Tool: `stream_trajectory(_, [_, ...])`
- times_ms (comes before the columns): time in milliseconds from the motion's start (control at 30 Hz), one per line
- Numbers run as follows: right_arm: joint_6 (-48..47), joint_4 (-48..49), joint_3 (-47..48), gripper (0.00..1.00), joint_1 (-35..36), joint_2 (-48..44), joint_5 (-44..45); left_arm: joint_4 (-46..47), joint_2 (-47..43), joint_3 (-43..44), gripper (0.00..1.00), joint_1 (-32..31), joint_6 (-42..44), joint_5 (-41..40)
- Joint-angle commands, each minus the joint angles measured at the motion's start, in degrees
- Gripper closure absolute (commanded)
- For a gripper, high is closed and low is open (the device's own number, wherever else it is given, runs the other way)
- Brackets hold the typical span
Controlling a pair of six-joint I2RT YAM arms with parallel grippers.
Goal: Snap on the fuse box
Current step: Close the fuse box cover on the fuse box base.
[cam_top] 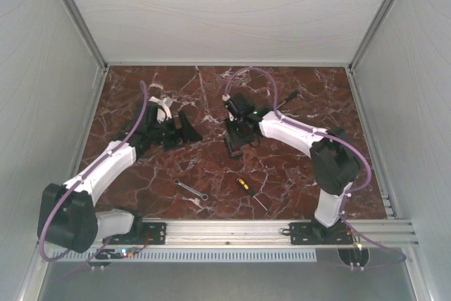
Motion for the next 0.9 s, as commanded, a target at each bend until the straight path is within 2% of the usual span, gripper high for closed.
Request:
stream_trajectory(0, [0.2,5.1,-4.3,0.7,-5.2,-6.0,-10.5,7.4,4.7,2.2,0.11,-4.3,-5.3,3.4])
stream_trajectory(167, [0.0,9.7,-8.1,0.71,-9.8,-7.2,-20.8,10.6,13.6,7.7,0.15,-9.2,-9.2,1.1])
stream_trajectory(467, [1.0,14.4,-11.2,0.75,-14.0,-6.0,-29.2,13.6,29.4,17.2,0.26,-13.2,-11.0,-0.6])
stream_trajectory(667, [1.8,14.9,-12.0,0.76,-14.1,-4.0,-30.3,12.0,36.2,21.8,0.37,-13.6,-9.8,-0.4])
stream_trajectory(867, [2.4,15.8,-14.2,0.78,-14.0,-2.1,-30.5,12.1,39.7,21.8,0.45,-13.9,-9.4,0.9])
